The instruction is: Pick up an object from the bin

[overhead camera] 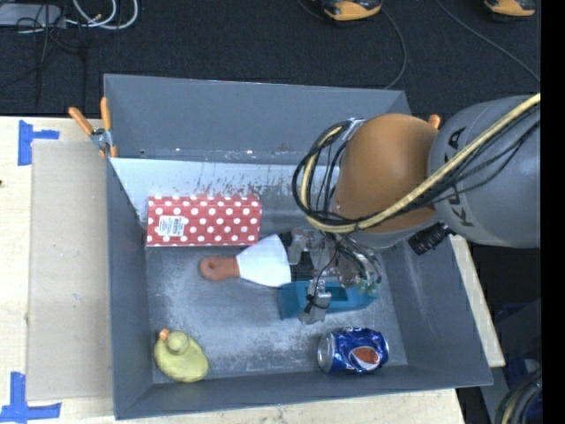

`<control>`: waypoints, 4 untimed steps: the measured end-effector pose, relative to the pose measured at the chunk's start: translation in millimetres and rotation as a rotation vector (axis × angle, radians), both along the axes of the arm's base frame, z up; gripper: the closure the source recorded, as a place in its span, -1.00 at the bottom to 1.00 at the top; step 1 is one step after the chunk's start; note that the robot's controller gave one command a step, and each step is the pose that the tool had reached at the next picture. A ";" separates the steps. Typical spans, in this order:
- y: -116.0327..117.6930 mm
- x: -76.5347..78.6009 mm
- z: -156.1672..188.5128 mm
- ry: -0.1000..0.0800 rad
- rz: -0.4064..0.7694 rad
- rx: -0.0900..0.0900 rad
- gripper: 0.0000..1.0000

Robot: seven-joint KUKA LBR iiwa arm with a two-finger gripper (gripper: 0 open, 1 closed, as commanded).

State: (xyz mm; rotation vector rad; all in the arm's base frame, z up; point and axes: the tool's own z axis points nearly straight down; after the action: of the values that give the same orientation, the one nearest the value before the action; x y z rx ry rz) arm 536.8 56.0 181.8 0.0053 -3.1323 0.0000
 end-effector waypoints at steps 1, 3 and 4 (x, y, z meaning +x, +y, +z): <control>-0.4 1.5 4.5 -0.007 -0.002 0.000 -1.00; -87.1 2.8 -67.3 0.000 -0.061 0.000 -1.00; -87.8 11.6 -53.2 -0.009 -0.084 0.000 -1.00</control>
Offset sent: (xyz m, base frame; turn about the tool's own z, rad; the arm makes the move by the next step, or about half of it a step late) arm 0.0170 -0.0928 -0.1118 0.0329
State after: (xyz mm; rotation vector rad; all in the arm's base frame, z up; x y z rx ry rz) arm 548.5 -31.8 128.7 -0.1266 -3.1384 -0.0011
